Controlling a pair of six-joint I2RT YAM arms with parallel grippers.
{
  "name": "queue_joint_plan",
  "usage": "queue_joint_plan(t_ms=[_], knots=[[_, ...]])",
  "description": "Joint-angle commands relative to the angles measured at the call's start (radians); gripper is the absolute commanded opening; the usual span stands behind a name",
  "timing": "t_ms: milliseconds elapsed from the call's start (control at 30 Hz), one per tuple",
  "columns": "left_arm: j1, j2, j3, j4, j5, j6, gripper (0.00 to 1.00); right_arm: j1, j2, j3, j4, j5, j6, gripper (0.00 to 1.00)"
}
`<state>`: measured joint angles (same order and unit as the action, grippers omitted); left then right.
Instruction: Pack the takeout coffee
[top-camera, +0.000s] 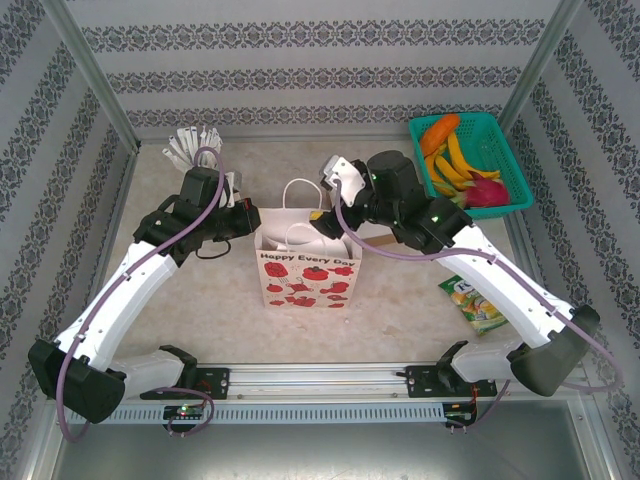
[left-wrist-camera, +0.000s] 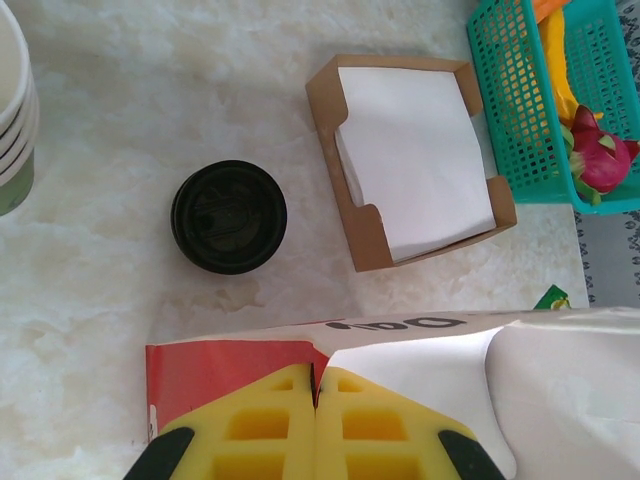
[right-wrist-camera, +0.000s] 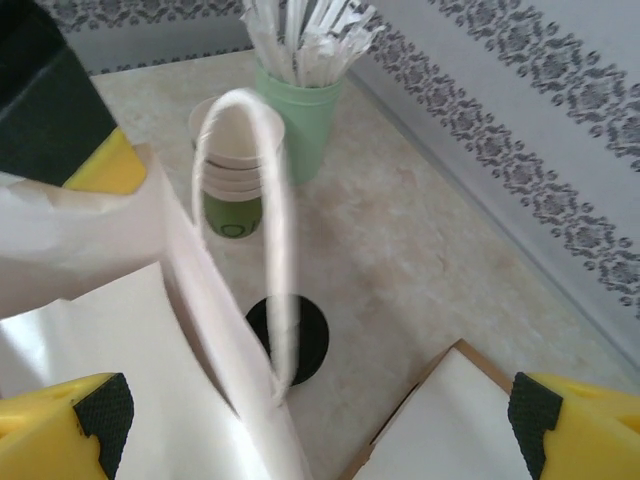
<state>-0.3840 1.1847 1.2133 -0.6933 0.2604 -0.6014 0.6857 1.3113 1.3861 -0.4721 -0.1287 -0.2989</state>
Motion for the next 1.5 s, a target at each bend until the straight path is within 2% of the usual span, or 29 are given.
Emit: queue_joint_plan(t_ms=[0,167,333,533,700,800,1000,1133,1267,1467], knots=[[0.000,-0.019,-0.001,0.028,-0.031,-0.009,0.00,-0.004,-0.031,0.018,0.081,0.124,0.098,0.98],[0.002,-0.021,0.004,0.014,-0.030,-0.009,0.00,-0.044,-0.076,0.010,0.006,0.179,0.382,0.98],[0.001,-0.008,0.018,-0.020,0.004,-0.012,0.03,-0.056,-0.119,-0.012,-0.153,0.156,0.639,0.98],[-0.002,-0.006,0.019,-0.027,0.012,-0.012,0.04,-0.010,-0.085,0.033,-0.372,0.246,0.815,0.77],[-0.001,-0.003,0.021,-0.035,0.014,-0.011,0.04,0.024,-0.018,0.097,-0.518,0.239,0.831,0.64],[-0.001,-0.005,0.023,-0.043,0.007,-0.012,0.05,0.040,0.017,0.110,-0.581,0.243,0.835,0.53],[-0.002,-0.005,0.019,-0.043,0.007,-0.014,0.04,0.052,0.037,0.111,-0.544,0.241,0.825,0.28],[-0.002,-0.004,0.018,-0.028,0.000,-0.011,0.02,0.054,0.056,0.122,-0.502,0.258,0.791,0.05],[-0.001,0.016,0.029,0.000,-0.049,-0.012,0.00,0.037,0.094,0.147,-0.454,0.294,0.754,0.00],[0.005,0.097,0.088,0.017,-0.088,0.037,0.00,-0.026,0.145,0.168,-0.370,0.299,0.725,0.00]])
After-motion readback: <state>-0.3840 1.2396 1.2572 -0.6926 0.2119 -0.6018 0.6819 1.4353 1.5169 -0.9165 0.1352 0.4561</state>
